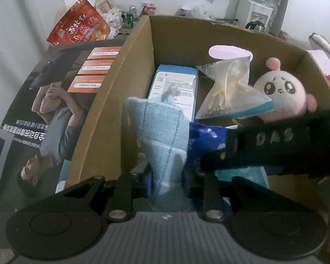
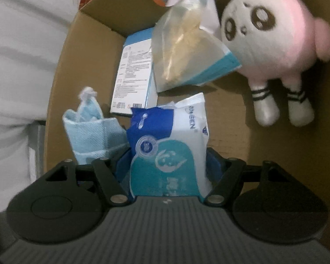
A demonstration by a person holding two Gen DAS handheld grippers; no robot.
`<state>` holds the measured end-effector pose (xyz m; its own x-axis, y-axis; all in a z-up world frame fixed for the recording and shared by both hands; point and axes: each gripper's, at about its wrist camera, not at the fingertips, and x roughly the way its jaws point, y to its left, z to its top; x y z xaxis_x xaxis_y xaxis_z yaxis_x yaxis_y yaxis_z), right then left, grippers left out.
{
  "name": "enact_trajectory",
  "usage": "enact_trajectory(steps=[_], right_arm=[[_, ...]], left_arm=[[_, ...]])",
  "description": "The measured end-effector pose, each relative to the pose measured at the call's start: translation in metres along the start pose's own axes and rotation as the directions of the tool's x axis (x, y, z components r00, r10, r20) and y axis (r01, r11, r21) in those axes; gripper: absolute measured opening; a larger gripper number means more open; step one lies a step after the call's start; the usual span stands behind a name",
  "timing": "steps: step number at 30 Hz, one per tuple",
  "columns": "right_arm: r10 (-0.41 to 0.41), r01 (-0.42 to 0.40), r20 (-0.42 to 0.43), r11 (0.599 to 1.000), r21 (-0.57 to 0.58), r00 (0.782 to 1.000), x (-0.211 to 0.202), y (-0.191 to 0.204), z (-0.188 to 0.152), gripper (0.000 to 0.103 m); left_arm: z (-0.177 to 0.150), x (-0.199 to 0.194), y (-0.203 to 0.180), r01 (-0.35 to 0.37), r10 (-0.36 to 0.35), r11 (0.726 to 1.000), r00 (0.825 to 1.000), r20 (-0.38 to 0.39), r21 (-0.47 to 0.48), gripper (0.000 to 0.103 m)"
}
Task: Organize soft objects
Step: 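Lower the cloth and wipes pack into the box and open both tools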
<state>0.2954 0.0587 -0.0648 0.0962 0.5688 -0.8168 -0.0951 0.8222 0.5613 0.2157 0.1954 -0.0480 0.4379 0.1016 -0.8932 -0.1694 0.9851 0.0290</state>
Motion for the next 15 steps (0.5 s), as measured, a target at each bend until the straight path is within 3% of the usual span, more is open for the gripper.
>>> enact_trajectory(steps=[4, 13, 15], right_arm=[[0.035, -0.036, 0.012, 0.998, 0.052, 0.999, -0.005, -0.008, 0.004, 0.076], [0.119, -0.122, 0.032, 0.979, 0.164, 0.992, -0.017, -0.024, 0.006, 0.080], [0.141, -0.146, 0.036, 0.971, 0.191, 0.989, -0.018, -0.026, 0.006, 0.080]], left_arm=[[0.001, 0.001, -0.002, 0.002, -0.002, 1.000, 1.000, 0.003, 0.011, 0.033], [0.002, -0.017, -0.010, 0.001, -0.003, 0.999, 0.999, 0.044, 0.045, 0.052], [0.003, -0.022, -0.010, -0.006, 0.003, 0.999, 0.998, 0.061, 0.048, 0.060]])
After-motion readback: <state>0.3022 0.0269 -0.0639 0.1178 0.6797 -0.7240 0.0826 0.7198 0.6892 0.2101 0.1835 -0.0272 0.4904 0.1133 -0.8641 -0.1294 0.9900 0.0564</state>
